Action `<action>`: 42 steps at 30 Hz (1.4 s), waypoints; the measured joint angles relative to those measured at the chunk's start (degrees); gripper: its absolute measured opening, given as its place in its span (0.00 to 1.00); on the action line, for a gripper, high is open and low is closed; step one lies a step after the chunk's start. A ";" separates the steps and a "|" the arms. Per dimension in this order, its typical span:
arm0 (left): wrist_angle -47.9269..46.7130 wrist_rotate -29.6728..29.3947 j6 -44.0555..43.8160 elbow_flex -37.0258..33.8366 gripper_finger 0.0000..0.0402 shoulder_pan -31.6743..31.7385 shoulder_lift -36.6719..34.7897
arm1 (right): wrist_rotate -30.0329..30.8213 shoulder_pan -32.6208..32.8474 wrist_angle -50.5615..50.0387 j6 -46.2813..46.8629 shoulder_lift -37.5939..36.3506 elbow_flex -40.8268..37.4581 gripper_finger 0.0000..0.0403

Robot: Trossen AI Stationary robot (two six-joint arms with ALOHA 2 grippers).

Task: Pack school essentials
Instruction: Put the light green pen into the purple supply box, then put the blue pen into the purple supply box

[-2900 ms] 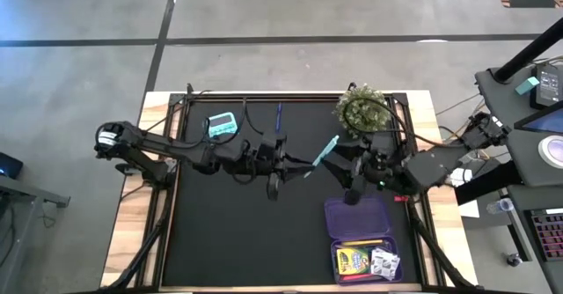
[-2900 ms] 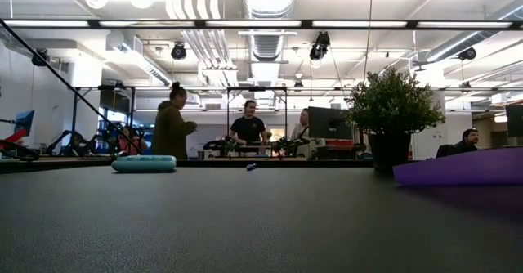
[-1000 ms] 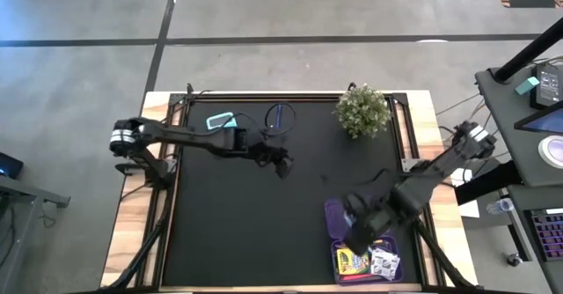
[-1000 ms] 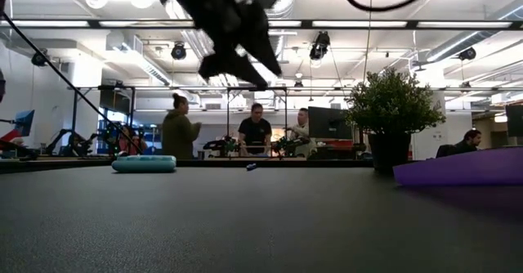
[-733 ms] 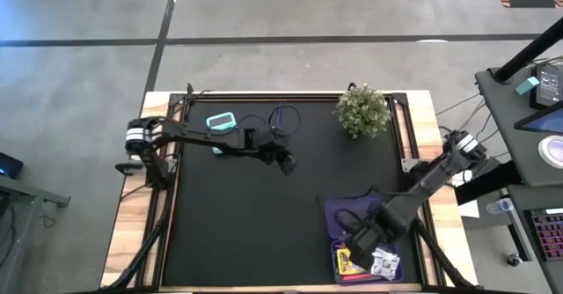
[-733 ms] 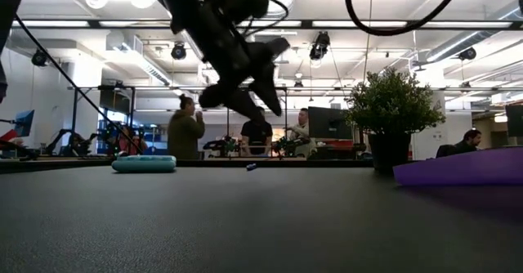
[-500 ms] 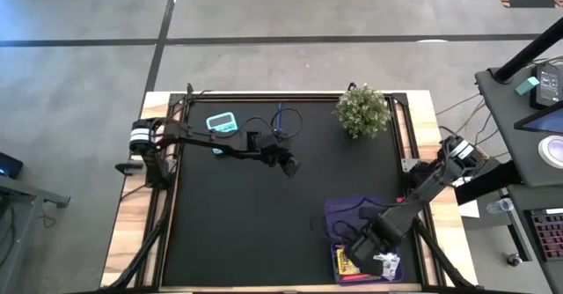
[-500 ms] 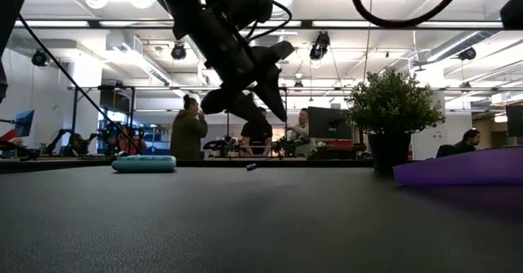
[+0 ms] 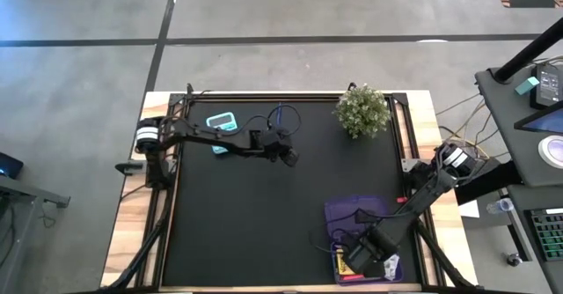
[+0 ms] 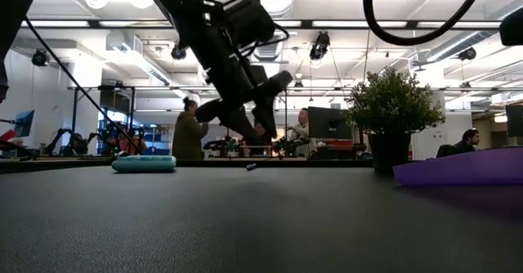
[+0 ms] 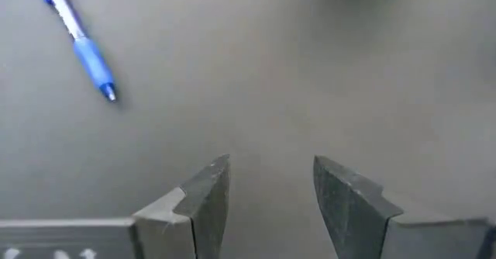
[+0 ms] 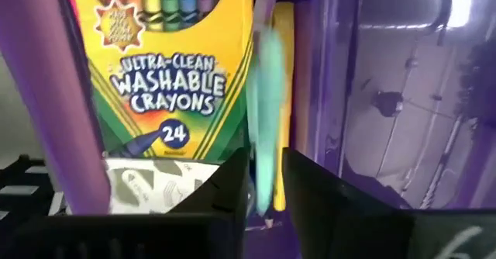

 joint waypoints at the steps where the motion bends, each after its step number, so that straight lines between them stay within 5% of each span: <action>1: 0.00 -0.22 -0.02 0.11 0.42 0.18 0.59 | 0.69 0.02 0.02 0.15 -0.04 0.00 0.19; 11: 0.67 -12.58 0.00 0.21 0.42 4.50 2.11 | 1.65 0.00 0.15 -0.48 -0.85 1.29 0.35; 32: 2.24 -5.73 -0.35 4.48 0.42 11.92 12.17 | 8.85 -0.34 0.59 3.27 -4.76 4.83 0.36; 36: 2.37 -5.73 -0.22 4.90 0.35 12.17 13.19 | 10.13 -0.38 0.72 4.62 -5.16 4.83 0.37; 42: 1.76 -5.26 1.14 4.64 0.13 12.66 13.23 | 10.18 -0.39 0.77 7.68 -5.09 4.79 0.37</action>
